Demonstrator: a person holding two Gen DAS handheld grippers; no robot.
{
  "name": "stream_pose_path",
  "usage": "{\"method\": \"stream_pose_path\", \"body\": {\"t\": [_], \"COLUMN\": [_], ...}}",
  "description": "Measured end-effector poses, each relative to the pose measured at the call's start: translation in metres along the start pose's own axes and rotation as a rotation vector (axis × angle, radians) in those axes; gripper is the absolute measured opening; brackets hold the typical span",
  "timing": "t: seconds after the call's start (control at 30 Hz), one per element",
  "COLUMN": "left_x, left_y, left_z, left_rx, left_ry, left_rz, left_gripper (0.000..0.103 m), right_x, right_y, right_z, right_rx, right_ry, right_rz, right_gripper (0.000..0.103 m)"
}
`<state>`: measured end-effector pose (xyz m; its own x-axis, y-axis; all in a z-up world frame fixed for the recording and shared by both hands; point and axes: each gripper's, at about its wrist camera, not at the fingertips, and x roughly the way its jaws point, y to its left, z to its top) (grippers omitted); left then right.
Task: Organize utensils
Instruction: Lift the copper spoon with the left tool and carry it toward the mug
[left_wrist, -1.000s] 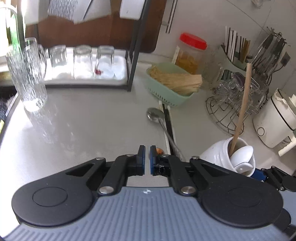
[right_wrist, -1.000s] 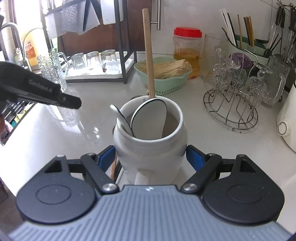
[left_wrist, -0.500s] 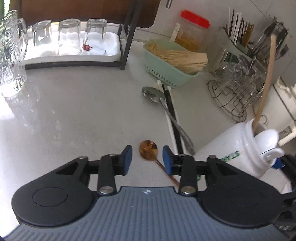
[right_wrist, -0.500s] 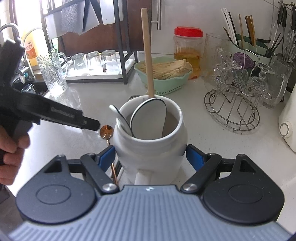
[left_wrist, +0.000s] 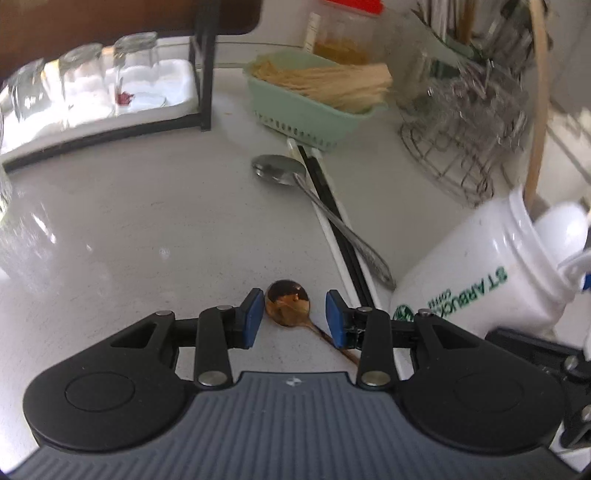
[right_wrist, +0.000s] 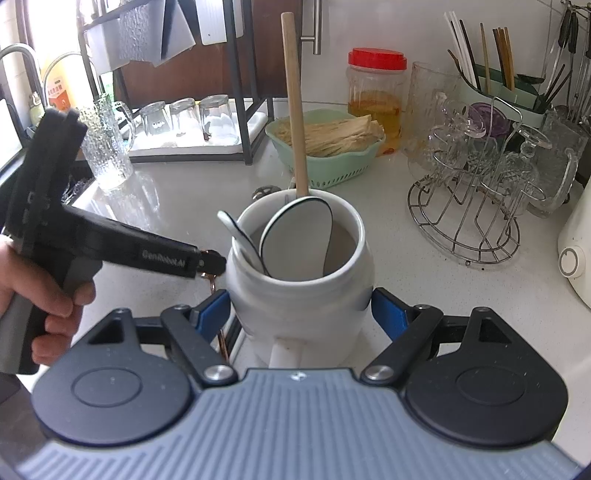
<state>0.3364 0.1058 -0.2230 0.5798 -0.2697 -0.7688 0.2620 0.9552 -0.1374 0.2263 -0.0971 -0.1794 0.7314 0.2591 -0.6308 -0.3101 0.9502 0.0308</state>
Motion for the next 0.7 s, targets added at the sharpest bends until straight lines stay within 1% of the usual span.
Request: {"method": "stream_pose_path", "body": {"t": [0.07,0.1,0.13,0.17,0.23,0.33,0.6,0.7], "left_x": [0.001,0.001,0.002,0.002,0.003,0.0,-0.014,-0.023], "left_y": [-0.006,-0.008,-0.009,-0.009,-0.004,-0.002,0.004,0.002], "left_z": [0.0,0.0,0.001,0.002,0.004,0.004,-0.003,-0.002], "left_rx": [0.013,0.015,0.014,0.006,-0.033,-0.06,-0.146,-0.14], "left_ry": [0.01,0.016,0.022,0.026,0.034,0.045,0.056,0.04], "left_rz": [0.036,0.051,0.071,0.08,0.066,0.056,-0.006,-0.011], "left_gripper": [0.038,0.029,0.014,0.012,0.008,0.005,0.001,0.0], "right_x": [0.0,0.0,0.0,0.0,0.0,0.0,0.0,0.0], "right_y": [0.0,0.0,0.0,0.0,-0.001,-0.002,-0.002,-0.002], "right_z": [0.0,0.0,0.0,0.0,0.001,0.001,0.001,0.0], "right_rx": [0.001,0.002,0.002,0.001,-0.002,-0.006,-0.008,-0.008], "right_ry": [0.004,0.004,0.005,0.006,0.007,0.009,0.008,0.003], "right_rz": [0.0,0.0,0.0,0.001,0.004,0.009,0.014,0.012], "right_gripper": [0.085,0.085,0.085,0.085,0.085,0.085,0.085,0.085]}}
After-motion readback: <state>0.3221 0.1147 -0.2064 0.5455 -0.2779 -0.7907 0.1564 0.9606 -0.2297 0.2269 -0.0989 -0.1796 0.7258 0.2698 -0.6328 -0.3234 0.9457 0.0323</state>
